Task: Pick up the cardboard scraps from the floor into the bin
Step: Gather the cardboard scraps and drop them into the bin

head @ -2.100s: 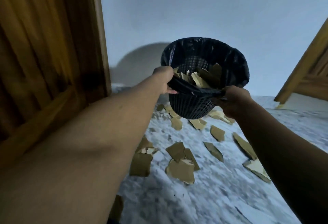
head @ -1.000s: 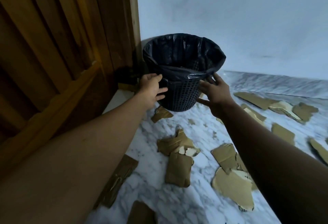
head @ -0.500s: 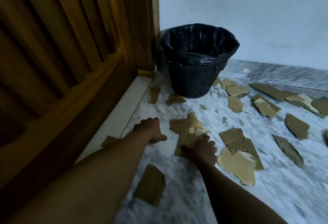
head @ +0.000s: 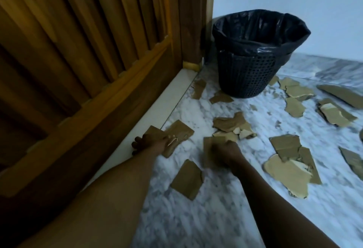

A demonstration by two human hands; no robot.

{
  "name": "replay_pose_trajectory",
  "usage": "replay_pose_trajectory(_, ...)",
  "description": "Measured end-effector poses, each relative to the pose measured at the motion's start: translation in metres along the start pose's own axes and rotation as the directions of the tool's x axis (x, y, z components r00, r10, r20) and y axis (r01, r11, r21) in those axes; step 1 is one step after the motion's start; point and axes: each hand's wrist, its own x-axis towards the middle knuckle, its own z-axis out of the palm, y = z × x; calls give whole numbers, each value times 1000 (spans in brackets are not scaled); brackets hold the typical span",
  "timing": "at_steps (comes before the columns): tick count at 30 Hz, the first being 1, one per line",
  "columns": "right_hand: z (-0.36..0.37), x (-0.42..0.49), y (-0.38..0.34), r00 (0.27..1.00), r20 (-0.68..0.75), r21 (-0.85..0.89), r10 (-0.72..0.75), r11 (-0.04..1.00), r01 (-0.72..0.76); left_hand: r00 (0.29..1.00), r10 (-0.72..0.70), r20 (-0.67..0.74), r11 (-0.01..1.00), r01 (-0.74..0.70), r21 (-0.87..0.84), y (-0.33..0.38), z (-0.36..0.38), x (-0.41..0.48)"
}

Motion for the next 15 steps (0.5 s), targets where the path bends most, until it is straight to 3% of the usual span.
replay_pose_trajectory(1, -3, -23, -12, 997, 81, -20, -14, 1000, 16, 1000, -28, 7, 1000, 28, -2, 6, 5, 1)
replay_pose_trajectory(3, 9, -48, -23, 979, 202, -255, 13, 966, 40, 998, -54, 10, 998, 54, -23, 12, 7, 1)
replay_pose_trajectory(4, 22, -59, -27, 981, 195, -405, 0, 911, 80, 998, -54, 12, 997, 55, -57, 14, 7, -1)
replay_pose_trajectory(6, 50, -77, -26, 988, 141, -526, -59, 841, 125, 998, -54, 42, 984, 61, -165, 19, 4, -6)
replay_pose_trajectory(10, 72, -99, -22, 972, 117, -543, -202, 807, 233, 996, -11, 90, 965, 34, -262, 29, 10, 12)
replay_pose_trajectory(12, 67, -96, -23, 981, 68, -442, -181, 876, 192, 994, 46, 95, 954, -16, -300, 39, 12, 19)
replay_pose_trajectory(15, 42, -74, -29, 979, 185, -370, -87, 916, 151, 964, 173, 202, 981, -150, -124, 56, 13, 23)
